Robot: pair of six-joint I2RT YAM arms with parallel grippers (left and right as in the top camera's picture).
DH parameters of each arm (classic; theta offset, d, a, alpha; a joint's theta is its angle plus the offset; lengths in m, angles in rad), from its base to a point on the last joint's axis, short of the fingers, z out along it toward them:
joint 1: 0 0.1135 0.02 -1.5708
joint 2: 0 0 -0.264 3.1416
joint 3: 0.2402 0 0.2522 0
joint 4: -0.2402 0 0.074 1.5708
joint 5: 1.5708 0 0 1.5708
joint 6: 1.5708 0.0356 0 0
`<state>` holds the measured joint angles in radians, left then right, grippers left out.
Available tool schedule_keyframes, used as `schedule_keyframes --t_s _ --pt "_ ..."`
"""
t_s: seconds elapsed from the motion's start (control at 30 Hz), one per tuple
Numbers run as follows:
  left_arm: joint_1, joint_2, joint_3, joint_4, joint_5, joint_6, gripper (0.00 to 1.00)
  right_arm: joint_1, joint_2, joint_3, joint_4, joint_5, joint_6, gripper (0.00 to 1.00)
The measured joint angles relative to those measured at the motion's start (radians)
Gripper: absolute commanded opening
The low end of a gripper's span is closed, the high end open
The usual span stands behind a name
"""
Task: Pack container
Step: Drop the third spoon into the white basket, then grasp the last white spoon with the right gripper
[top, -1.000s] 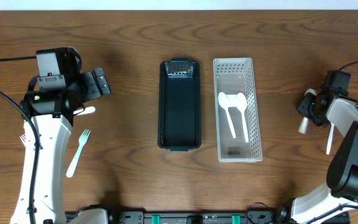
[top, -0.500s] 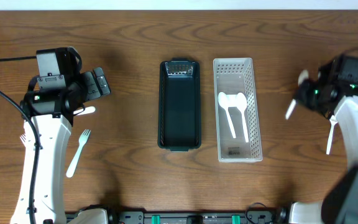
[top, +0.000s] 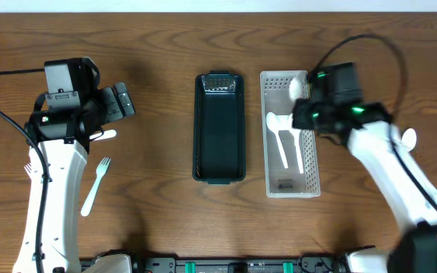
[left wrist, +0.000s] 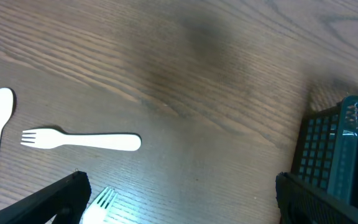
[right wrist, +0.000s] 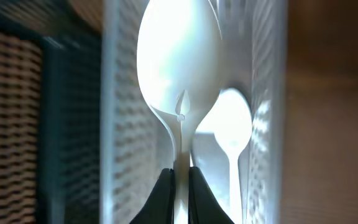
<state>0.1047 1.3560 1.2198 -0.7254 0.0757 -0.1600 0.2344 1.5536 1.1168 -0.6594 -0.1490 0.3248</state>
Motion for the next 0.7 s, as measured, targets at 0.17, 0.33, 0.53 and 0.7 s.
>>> schedule_keyframes --t_s 0.17,0.33,0.53,0.7 --pt "0.000 0.000 0.000 0.000 0.000 0.000 0.98 0.007 0.069 -0.010 0.023 0.038 0.024 0.61" --pt "0.000 0.000 0.000 0.000 0.000 0.000 0.98 -0.059 -0.003 0.014 0.012 0.051 0.020 0.81" --pt "0.000 0.000 0.000 0.000 0.000 0.000 0.98 -0.351 -0.185 0.061 -0.105 0.131 0.003 0.86" --pt "0.000 0.000 0.000 0.000 0.000 0.000 0.98 -0.594 -0.180 0.060 -0.245 0.184 0.002 0.85"
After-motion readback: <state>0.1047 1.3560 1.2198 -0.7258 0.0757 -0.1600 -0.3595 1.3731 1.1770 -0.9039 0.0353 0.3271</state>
